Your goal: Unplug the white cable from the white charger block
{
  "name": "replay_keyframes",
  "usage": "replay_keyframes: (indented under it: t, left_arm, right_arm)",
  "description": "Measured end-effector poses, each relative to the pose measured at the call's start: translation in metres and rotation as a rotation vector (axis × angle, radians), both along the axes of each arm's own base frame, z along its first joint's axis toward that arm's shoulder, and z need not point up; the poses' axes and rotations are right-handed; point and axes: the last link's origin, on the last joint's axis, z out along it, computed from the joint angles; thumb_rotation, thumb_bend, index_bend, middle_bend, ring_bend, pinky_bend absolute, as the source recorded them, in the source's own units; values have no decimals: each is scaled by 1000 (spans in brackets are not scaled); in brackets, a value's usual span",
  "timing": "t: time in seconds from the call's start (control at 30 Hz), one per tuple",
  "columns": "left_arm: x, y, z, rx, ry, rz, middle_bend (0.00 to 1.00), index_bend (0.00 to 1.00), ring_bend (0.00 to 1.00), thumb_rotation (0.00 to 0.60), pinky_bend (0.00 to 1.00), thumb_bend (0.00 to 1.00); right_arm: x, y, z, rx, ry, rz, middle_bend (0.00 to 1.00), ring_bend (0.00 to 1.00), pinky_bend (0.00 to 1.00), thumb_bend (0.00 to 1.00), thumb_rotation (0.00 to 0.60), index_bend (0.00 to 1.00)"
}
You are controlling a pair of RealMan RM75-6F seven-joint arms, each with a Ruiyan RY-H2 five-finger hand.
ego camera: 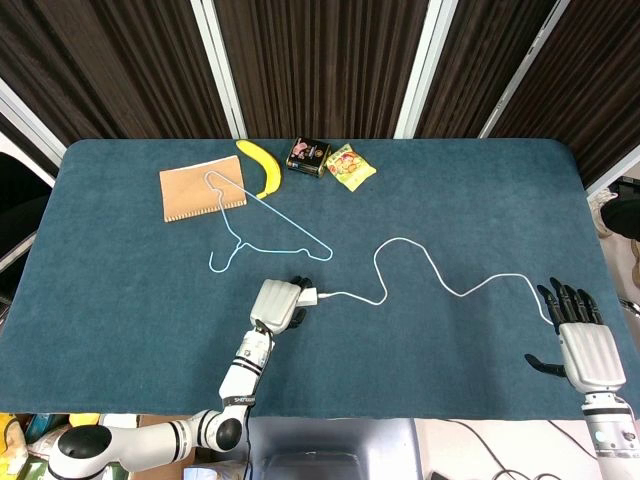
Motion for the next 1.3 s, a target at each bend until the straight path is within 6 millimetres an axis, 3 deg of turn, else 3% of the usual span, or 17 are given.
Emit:
replay_keyframes:
  t: [0.2,0.37,0.7,0.9,1.1,1.3]
  left_arm:
    - [0,1,1,19,-17,5,572,550,922,600,1000,399]
    - [2,1,3,55,-33,-17,712,684,978,600,1000,489]
    - [6,-22,16,-6,-112,-67,772,718,1000,600,1000,554]
    - [13,-47,38,-54,-179,-103,774,718,1000,600,1000,560]
    - [19,-61,68,-50,-190,-107,774,718,1000,600,1000,560]
    - [13,-61,98,-3,-190,-70,773,718,1000,600,1000,561]
  right_arm:
    - [1,1,-1,1,2,5,0,0,0,196,600,0]
    - [2,1,-1,2,3,7,0,0,0,195,600,0]
    - [15,-4,-11,22,-32,99,0,0,0,196,600,36]
    - [48,-18,-24,63,-126,202,0,0,0,199,600,222]
    - [99,-43,-43,44,-207,306,59,0,0,265,600,459]
    - [159,-70,-82,56,-226,402,100,0,0,349,600,561]
